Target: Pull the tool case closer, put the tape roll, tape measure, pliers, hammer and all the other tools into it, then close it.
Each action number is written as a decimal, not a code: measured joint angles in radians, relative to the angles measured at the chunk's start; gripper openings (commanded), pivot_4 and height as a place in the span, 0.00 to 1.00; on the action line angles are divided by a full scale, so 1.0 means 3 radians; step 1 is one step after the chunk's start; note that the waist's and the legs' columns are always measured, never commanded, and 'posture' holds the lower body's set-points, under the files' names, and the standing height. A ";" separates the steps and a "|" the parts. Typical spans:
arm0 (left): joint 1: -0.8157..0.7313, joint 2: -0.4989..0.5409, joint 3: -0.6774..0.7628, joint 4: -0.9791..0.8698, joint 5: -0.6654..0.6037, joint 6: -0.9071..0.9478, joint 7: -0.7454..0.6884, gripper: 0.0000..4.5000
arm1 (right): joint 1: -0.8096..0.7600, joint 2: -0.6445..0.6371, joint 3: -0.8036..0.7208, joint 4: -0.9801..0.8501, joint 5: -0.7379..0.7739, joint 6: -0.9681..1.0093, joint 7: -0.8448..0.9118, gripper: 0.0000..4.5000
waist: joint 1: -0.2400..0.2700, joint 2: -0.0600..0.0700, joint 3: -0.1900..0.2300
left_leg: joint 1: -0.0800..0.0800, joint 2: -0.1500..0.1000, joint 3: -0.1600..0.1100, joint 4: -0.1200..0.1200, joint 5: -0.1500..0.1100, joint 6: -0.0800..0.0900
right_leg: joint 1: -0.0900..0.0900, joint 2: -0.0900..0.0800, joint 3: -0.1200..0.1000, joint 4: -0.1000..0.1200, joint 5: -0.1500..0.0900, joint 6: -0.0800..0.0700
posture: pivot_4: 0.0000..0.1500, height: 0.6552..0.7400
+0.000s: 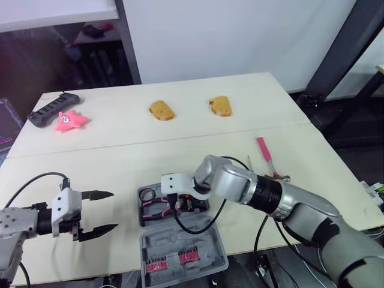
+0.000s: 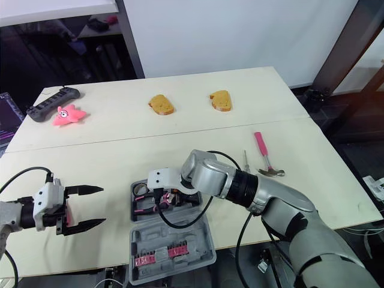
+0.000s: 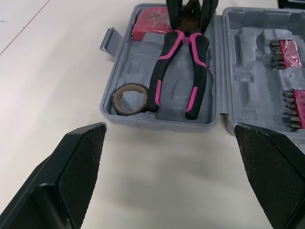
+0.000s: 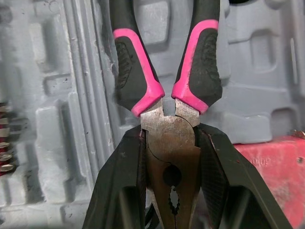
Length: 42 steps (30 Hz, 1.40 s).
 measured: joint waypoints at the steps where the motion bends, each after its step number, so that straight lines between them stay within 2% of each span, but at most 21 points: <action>1: 0.0000 0.0000 0.0000 0.0000 0.0000 0.0001 0.0000 1.00 | 0.0013 0.0005 -0.0001 0.0010 -0.0022 -0.0016 0.0002 0.22 | 0.0000 0.0000 0.0000 | 0.0000 0.0000 0.0000 0.0000 0.0000 0.0000 | 0.0000 0.0000 0.0000 0.0000 0.0000 0.0000 | 1.00 1.00; 2: -0.0001 0.0000 0.0000 0.0000 0.0000 0.0001 0.0000 1.00 | 0.0023 0.0008 -0.0003 0.0012 -0.0037 -0.0027 0.0003 0.22 | 0.0000 0.0000 0.0000 | 0.0000 0.0000 0.0000 0.0000 0.0000 0.0000 | 0.0000 0.0000 0.0000 0.0000 0.0000 0.0000 | 1.00 1.00; 4: -0.0009 0.0000 -0.0001 0.0000 0.0000 0.0001 0.0001 1.00 | 0.0045 0.0018 -0.0018 0.0015 -0.0058 -0.0054 0.0004 0.45 | 0.0000 0.0000 0.0000 | 0.0000 0.0000 -0.0001 0.0000 0.0000 0.0000 | 0.0000 0.0000 0.0000 0.0000 0.0000 0.0000 | 1.00 1.00; 5: -0.0013 -0.0001 -0.0001 0.0000 0.0000 0.0001 0.0001 1.00 | 0.0062 0.0026 -0.0024 0.0030 -0.0067 -0.0067 0.0001 0.51 | 0.0000 0.0000 0.0000 | 0.0000 0.0000 0.0000 0.0000 0.0000 0.0000 | 0.0000 0.0000 0.0000 0.0000 0.0000 0.0000 | 1.00 1.00; 25: -0.0117 -0.0010 -0.0035 0.0054 0.0004 -0.0001 -0.0013 1.00 | 0.0228 0.0269 -0.0552 -0.0067 0.0022 -0.0060 0.0056 0.51 | 0.0003 0.0000 0.0000 | -0.0002 -0.0002 -0.0001 0.0000 0.0000 0.0000 | 0.0000 -0.0002 0.0000 0.0000 0.0000 0.0000 | 1.00 1.00; 28: -0.0121 -0.0010 -0.0038 0.0054 0.0005 -0.0001 -0.0012 1.00 | 0.0302 0.0325 -0.0566 -0.0066 0.0023 -0.0027 0.0007 0.32 | 0.0004 0.0000 0.0000 | -0.0002 -0.0002 0.0000 0.0000 0.0000 0.0000 | 0.0000 -0.0003 0.0000 -0.0001 0.0000 0.0000 | 1.00 1.00; 31: -0.0118 -0.0010 -0.0038 0.0054 0.0005 0.0000 -0.0012 1.00 | 0.0355 0.0326 -0.0567 -0.0063 0.0022 -0.0016 -0.0018 0.01 | 0.0007 0.0000 0.0000 | -0.0002 -0.0003 0.0000 0.0000 0.0000 0.0000 | 0.0000 -0.0004 0.0000 -0.0001 0.0000 0.0000 | 1.00 1.00; 42: -0.0113 -0.0011 -0.0039 0.0054 0.0005 0.0004 -0.0014 1.00 | 0.0451 0.0325 -0.0655 -0.0019 0.0006 -0.0101 -0.0129 0.01 | 0.0005 0.0000 0.0000 | -0.0002 -0.0003 0.0000 0.0000 0.0000 0.0000 | 0.0000 -0.0004 0.0000 -0.0001 0.0000 0.0000 | 1.00 1.00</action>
